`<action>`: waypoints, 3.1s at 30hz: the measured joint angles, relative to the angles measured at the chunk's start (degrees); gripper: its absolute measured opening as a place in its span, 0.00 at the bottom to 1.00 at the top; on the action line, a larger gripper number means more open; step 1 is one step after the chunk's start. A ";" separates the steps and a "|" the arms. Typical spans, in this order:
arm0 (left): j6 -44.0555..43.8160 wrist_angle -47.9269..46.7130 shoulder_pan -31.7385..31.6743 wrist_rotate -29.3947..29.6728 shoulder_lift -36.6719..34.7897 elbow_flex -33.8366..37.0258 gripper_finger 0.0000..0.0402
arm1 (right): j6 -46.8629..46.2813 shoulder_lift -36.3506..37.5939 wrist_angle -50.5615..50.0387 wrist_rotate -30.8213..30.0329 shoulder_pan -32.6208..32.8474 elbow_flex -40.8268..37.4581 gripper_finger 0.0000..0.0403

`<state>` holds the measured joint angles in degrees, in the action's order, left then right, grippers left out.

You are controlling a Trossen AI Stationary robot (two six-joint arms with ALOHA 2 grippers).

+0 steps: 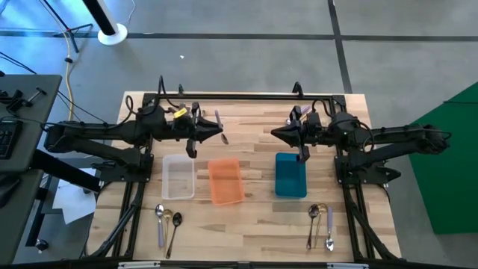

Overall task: Sort silverware by color (type)
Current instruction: Put the top left purple spoon into the blue bin

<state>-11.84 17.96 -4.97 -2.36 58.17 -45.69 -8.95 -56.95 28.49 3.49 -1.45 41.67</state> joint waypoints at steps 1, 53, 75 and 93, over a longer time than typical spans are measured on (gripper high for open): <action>0.00 -0.08 0.00 -0.04 0.00 0.00 0.05 | 0.00 0.00 0.00 0.00 0.00 0.00 0.00; 2.05 0.47 0.00 -2.02 10.11 -0.04 0.05 | -0.89 -27.76 -15.39 -4.54 -1.18 28.44 0.52; 1.97 1.97 -1.55 -2.47 9.11 -0.07 0.05 | -4.08 -26.80 -15.74 -4.59 -1.18 28.52 0.25; 1.96 2.16 -1.66 -2.68 9.11 -0.07 0.05 | -4.06 -26.79 -15.67 -3.42 -1.25 28.46 0.16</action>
<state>-9.87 20.11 -6.63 -5.04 67.29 -45.76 -13.01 -83.74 12.82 0.07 -2.70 70.13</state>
